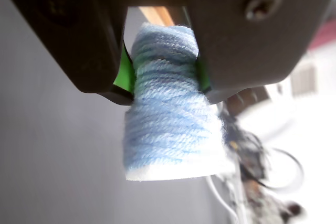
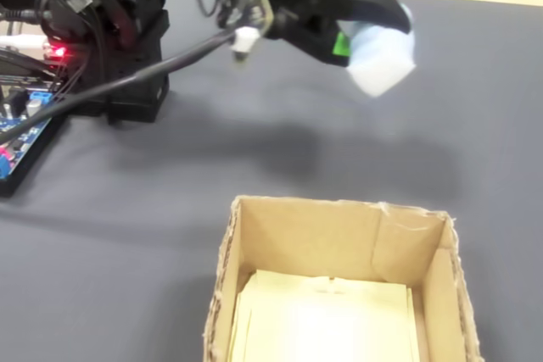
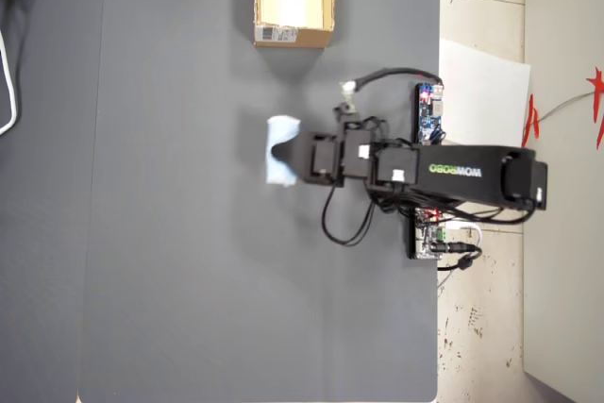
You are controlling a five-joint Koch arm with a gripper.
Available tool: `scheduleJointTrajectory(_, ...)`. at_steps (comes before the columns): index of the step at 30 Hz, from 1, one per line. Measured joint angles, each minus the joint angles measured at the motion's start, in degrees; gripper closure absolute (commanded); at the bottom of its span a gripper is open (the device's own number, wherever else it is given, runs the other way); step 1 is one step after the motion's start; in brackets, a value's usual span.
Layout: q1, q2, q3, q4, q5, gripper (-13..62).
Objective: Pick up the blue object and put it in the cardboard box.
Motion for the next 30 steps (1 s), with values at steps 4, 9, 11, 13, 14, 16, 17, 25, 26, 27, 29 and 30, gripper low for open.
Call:
scheduleJointTrajectory(4, 5.36, 0.7, -0.09, -0.44, -4.57, 51.2)
scheduleJointTrajectory(9, 18.9, 0.79, -10.72, 5.8, -17.14, 51.2)
scheduleJointTrajectory(11, 21.8, 0.44, -13.01, 7.91, -17.4, 51.2)
scheduleJointTrajectory(13, 22.85, -0.18, -14.33, 8.09, -17.67, 51.2)
scheduleJointTrajectory(14, 25.4, -2.64, -16.96, 8.7, -17.84, 51.2)
scheduleJointTrajectory(16, 28.65, -5.8, -20.21, 9.67, -17.93, 51.2)
scheduleJointTrajectory(17, 28.74, -5.8, -20.39, 9.67, -17.93, 51.2)
scheduleJointTrajectory(25, 39.55, -19.78, -29.71, 10.63, -17.84, 51.2)
scheduleJointTrajectory(26, 40.17, -20.65, -29.71, 10.72, -17.84, 51.2)
scheduleJointTrajectory(27, 40.96, -22.15, -29.88, 10.63, -17.75, 50.8)
scheduleJointTrajectory(29, 41.66, -24.52, -30.06, 10.72, -16.88, 42.4)
scheduleJointTrajectory(30, 41.75, -25.4, -30.59, 11.16, -14.85, 33.6)
